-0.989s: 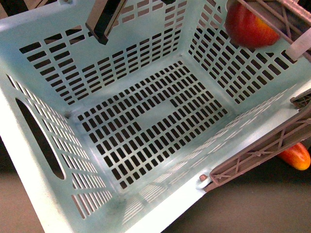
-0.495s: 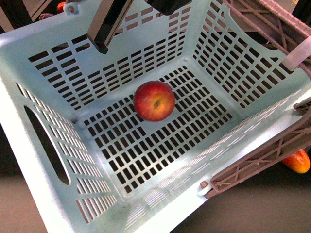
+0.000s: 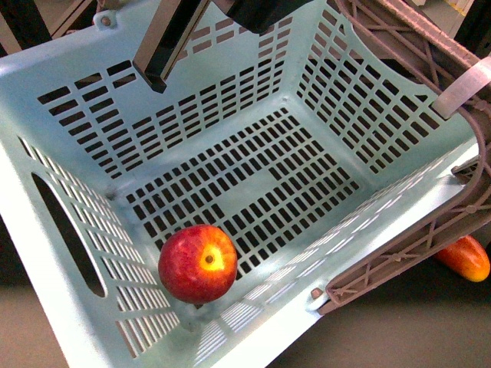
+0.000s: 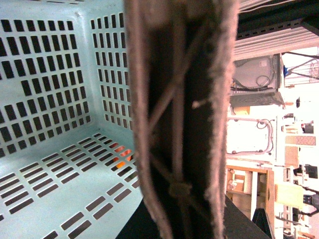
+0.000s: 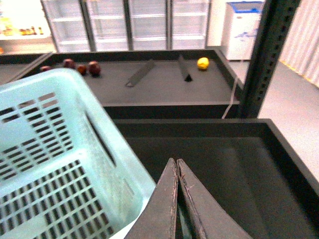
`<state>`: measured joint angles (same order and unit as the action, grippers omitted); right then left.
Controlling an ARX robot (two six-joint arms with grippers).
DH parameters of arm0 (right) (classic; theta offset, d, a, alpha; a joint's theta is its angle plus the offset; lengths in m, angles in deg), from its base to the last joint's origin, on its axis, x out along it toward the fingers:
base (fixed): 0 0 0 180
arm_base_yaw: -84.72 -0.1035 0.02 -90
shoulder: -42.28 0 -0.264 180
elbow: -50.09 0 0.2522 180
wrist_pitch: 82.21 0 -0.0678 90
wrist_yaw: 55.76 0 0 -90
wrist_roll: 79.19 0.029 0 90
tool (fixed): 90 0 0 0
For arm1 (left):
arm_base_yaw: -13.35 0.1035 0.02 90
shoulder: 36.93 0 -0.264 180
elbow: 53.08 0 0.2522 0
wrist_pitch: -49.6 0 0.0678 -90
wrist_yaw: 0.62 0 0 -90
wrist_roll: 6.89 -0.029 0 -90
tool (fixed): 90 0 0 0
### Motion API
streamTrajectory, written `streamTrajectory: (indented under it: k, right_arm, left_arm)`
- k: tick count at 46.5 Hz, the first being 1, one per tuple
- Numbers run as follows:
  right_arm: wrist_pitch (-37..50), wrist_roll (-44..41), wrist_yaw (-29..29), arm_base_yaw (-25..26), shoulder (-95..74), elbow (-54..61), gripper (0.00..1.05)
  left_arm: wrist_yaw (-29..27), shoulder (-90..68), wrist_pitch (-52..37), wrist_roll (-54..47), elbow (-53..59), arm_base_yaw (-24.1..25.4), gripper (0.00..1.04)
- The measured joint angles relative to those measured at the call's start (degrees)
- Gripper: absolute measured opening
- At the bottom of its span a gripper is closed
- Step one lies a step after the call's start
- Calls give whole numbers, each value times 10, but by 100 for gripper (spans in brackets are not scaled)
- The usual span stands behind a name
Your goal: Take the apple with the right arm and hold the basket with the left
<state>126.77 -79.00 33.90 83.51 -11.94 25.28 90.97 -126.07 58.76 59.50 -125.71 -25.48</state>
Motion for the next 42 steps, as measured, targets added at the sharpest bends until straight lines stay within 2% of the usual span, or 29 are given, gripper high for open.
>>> streamTrajectory:
  k: [28,31,42]
  right_arm:
    - [-103,0,2,10,186,85,2]
    - [-85,0,2,11,191,100,2]
    - [-151,0,3,11,262,101,2]
  left_arm:
    - [4,0,0,-1,0,0,6]
    - [4,0,0,-1,0,0,6]
    - [3,0,0,-1,0,0,6]
